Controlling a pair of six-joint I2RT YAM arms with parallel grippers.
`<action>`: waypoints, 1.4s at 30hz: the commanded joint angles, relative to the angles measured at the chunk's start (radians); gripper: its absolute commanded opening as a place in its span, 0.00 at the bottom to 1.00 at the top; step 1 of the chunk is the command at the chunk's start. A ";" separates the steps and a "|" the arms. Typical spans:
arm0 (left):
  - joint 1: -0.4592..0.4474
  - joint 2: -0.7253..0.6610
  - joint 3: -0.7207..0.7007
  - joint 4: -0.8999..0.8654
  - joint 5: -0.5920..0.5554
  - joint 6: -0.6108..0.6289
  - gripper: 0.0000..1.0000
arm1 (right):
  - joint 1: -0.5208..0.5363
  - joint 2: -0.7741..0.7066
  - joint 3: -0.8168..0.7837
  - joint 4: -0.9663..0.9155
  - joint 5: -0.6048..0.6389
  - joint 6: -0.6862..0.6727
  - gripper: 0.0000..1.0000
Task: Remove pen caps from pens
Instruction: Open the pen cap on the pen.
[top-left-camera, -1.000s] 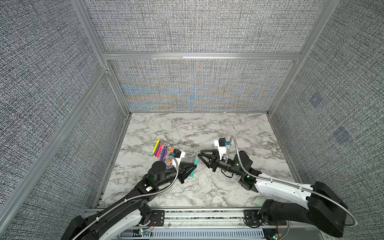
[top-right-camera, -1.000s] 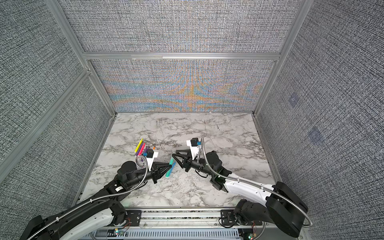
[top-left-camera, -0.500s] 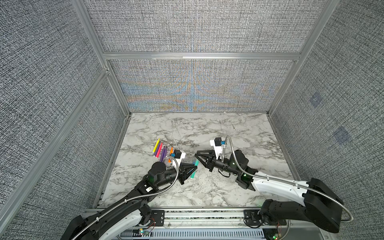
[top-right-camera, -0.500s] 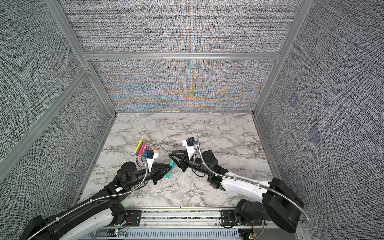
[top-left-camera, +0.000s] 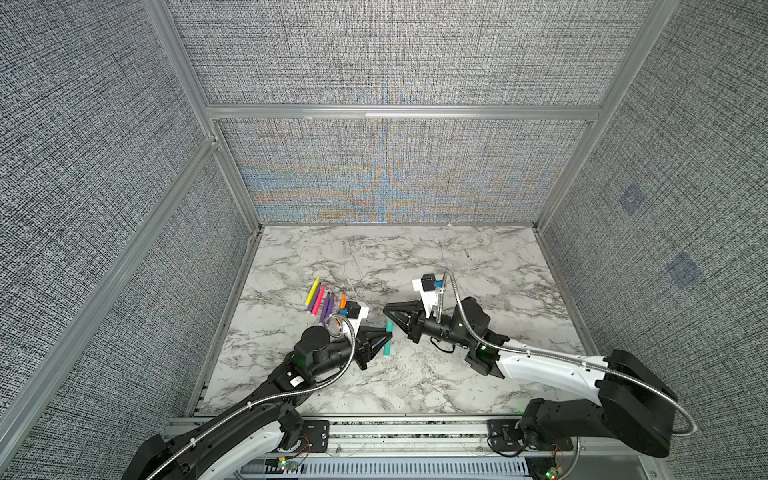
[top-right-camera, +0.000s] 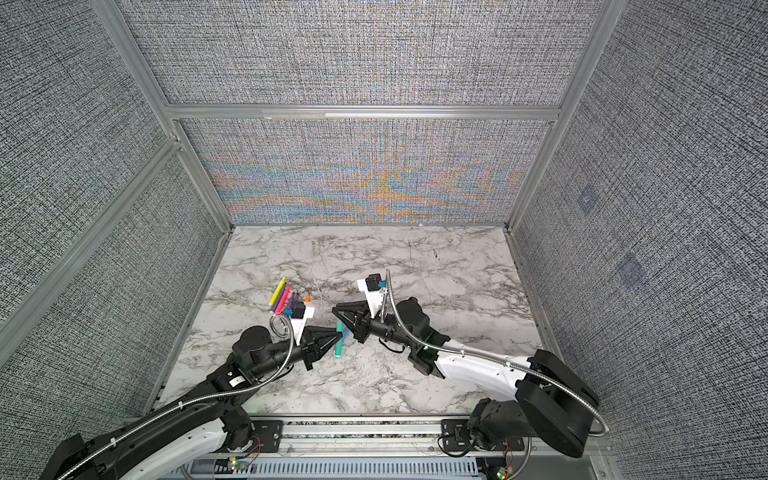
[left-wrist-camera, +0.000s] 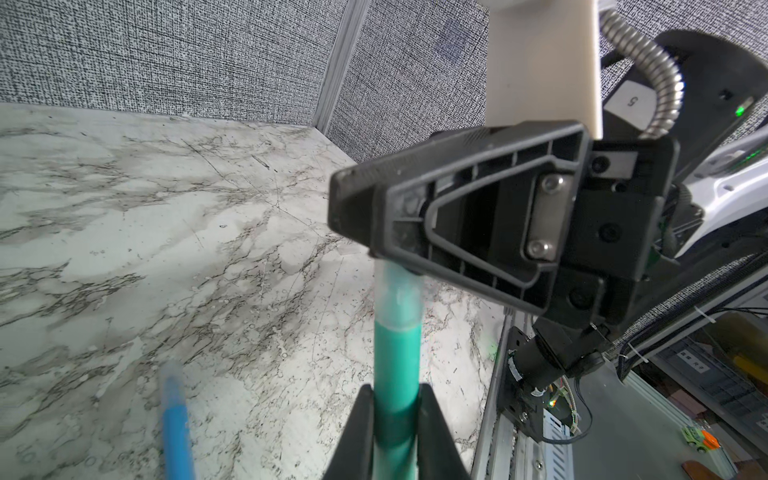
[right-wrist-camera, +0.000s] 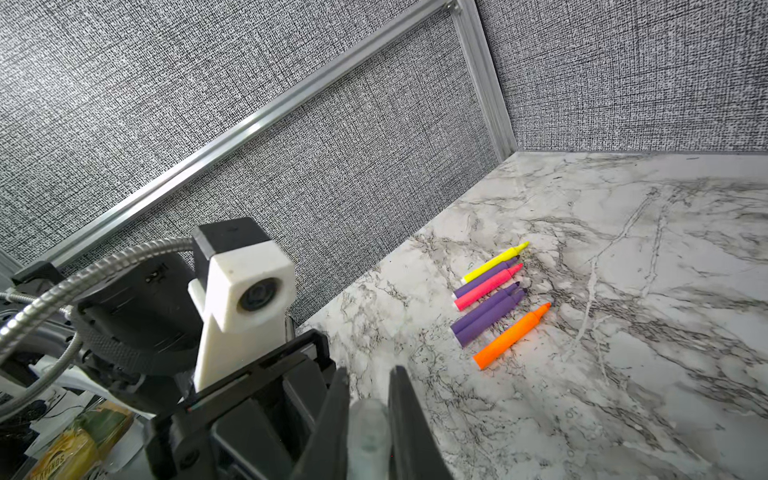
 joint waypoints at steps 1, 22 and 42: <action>0.000 0.000 -0.002 0.077 0.019 0.030 0.25 | 0.002 0.002 0.033 -0.027 0.013 -0.032 0.00; 0.000 0.058 -0.034 0.130 0.005 0.036 0.02 | 0.021 -0.086 0.067 -0.098 0.078 -0.065 0.00; -0.001 0.131 -0.036 0.153 0.025 0.027 0.00 | 0.015 -0.298 0.305 -0.417 0.244 -0.283 0.00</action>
